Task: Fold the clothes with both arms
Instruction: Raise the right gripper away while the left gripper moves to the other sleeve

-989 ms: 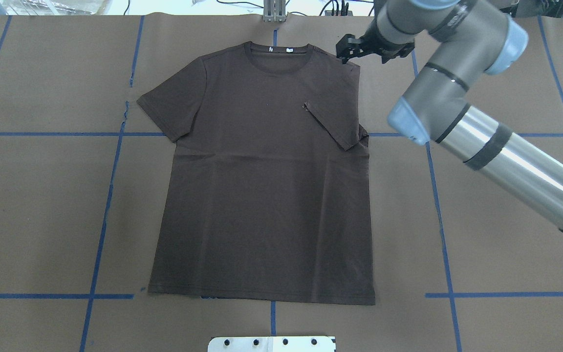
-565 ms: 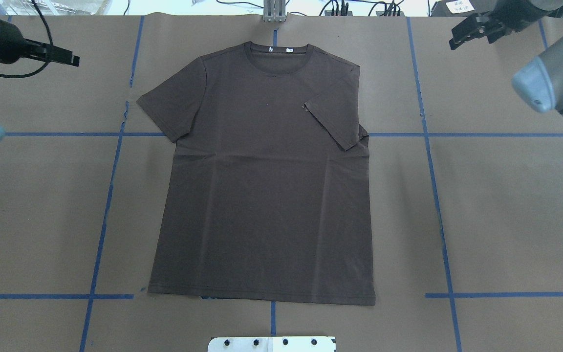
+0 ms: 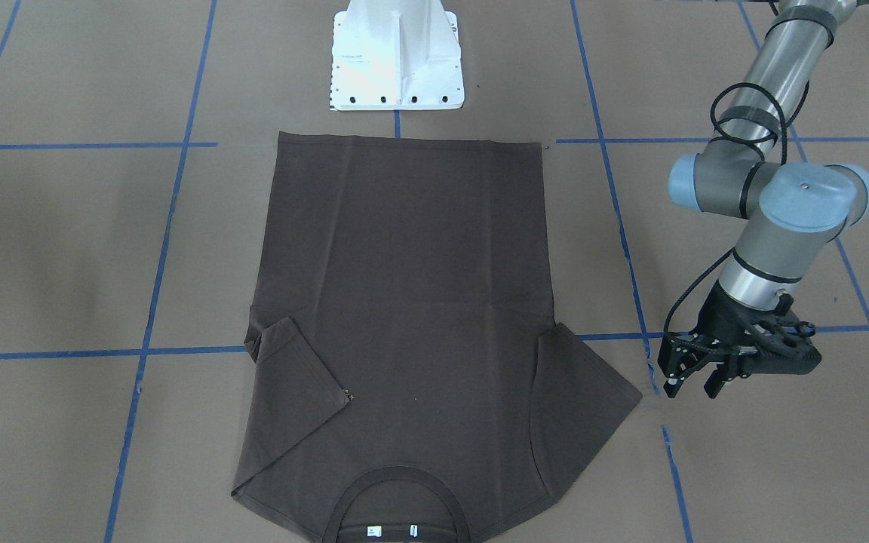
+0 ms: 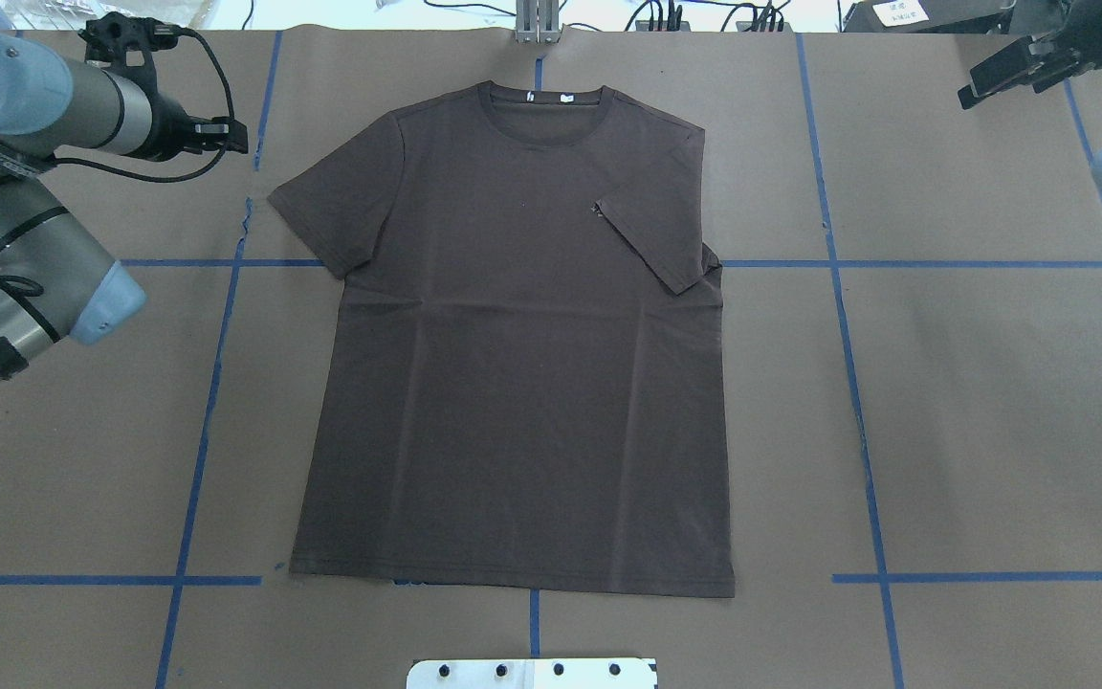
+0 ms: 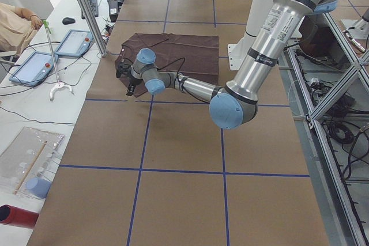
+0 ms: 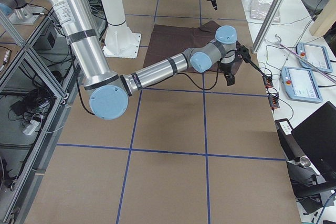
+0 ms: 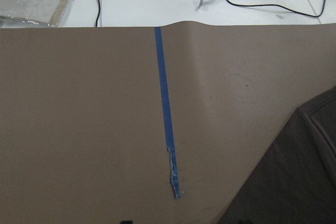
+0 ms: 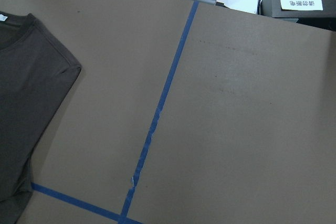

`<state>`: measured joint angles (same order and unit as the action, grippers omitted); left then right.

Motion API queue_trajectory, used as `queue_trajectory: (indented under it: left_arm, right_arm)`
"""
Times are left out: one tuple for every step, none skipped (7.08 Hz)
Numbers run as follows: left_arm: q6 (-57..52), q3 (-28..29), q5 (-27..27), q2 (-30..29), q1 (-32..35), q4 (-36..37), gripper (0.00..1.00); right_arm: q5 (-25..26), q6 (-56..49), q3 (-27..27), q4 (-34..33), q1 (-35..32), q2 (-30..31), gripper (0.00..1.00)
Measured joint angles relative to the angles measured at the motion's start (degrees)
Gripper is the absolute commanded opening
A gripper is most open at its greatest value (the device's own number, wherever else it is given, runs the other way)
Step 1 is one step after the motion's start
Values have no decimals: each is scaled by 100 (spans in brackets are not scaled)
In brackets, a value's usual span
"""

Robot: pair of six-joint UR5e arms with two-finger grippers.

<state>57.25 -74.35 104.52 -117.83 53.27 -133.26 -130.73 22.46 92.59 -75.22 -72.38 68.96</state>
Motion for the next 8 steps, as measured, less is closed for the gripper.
queue_trajectory:
  left_arm:
    - [205, 122, -233, -92, -218, -6, 59]
    - [341, 285, -398, -195, -377, -14, 57]
    - [402, 431, -508, -269, -490, -22, 55]
    - [421, 526, -555, -306, -554, -30, 55]
    - [421, 579, -573, -321, -583, -37, 55]
    - [418, 614, -579, -325, -596, -47, 54]
    - [410, 638, -581, -327, -602, -59, 54]
    - [398, 666, -581, -331, -604, -65, 53]
  right_arm:
    - [-3, -3, 1, 4, -2, 23, 100]
    - [-4, -4, 1, 6, -4, 35, 100]
    - [-3, -5, 2, 7, -4, 42, 100]
    - [1, -5, 4, 7, -3, 44, 100]
    - [3, -5, 4, 7, 0, 47, 100]
    - [6, -5, 4, 7, 3, 45, 100]
    - [10, -5, 0, 7, 4, 42, 100]
    - [16, -5, -3, 7, 4, 40, 100]
